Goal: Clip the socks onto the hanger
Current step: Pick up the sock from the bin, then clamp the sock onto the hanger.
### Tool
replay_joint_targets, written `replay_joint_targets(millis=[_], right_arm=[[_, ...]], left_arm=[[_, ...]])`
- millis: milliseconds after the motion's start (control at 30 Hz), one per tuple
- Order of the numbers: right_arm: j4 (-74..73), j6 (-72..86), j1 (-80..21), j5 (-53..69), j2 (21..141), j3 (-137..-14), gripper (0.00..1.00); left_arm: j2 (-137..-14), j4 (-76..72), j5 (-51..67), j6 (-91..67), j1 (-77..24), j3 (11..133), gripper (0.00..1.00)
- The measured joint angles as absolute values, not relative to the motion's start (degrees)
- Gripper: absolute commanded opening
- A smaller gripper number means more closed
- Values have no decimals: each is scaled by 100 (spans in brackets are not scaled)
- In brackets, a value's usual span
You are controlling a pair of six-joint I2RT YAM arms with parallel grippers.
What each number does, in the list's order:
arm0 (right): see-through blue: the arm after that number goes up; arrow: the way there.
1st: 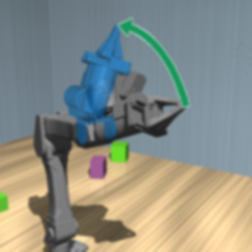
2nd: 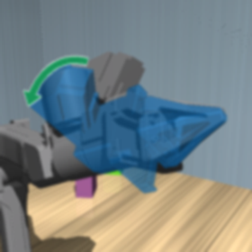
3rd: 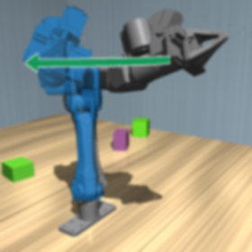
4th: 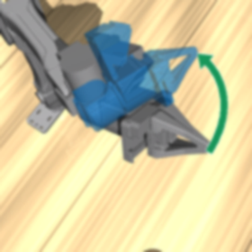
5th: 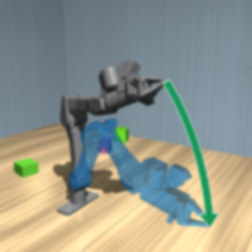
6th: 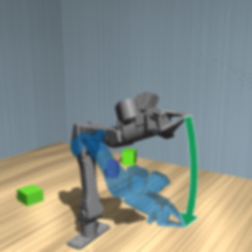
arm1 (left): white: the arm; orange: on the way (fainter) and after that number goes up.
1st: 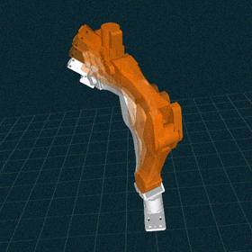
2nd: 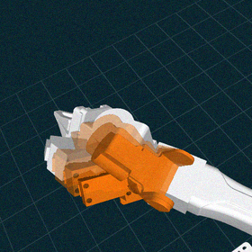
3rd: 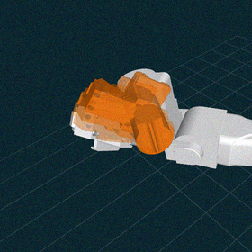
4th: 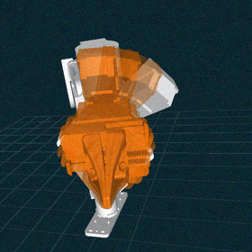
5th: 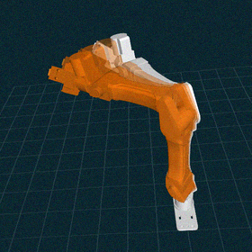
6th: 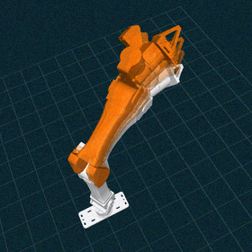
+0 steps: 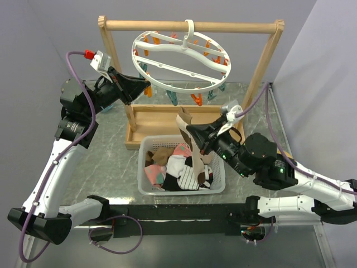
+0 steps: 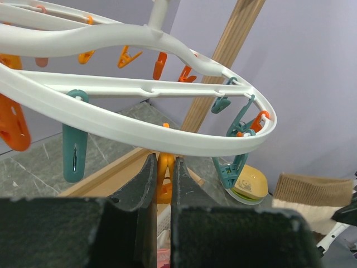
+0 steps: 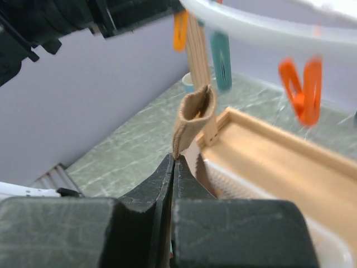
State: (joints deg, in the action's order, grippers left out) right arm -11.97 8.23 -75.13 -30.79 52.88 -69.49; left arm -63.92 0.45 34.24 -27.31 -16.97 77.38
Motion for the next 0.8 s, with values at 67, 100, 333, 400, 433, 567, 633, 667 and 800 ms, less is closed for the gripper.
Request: replay_joint_targets(millis=[67, 100, 333, 400, 433, 567, 633, 667, 800], right_arm=[[-1385, 572, -7526, -3055, 5542, -7384, 0], [-1433, 478, -7535, -3037, 5669, -7526, 0], [-1916, 75, -7575, -2851, 6654, -7780, 0], [-2049, 8, -7592, -2814, 6886, -7780, 0], [-2104, -27, -7601, -2797, 6982, -7780, 0], [-2132, -220, -7601, -2797, 7214, -7889, 0], [-2073, -349, -7601, -2803, 7297, -8082, 0], [-1988, -432, -7599, -2808, 7343, -8226, 0], [-1678, -637, -7555, -2790, 7456, -8549, 0]], left_arm=[[-6399, 45, 3426, -2735, -1697, 7738, 1], [-6401, 45, 3426, -2749, -1697, 7738, 1], [-6401, 40, 3428, -2797, -1697, 7738, 1], [-6401, 40, 3426, -2803, -1697, 7738, 1], [-6401, 40, 3428, -2810, -1697, 7738, 1], [-6401, 40, 3446, -2816, -1699, 7738, 1], [-6401, 40, 3457, -2816, -1721, 7738, 1], [-6399, 43, 3463, -2814, -1734, 7738, 1], [-6394, 47, 3468, -2812, -1785, 7736, 1]])
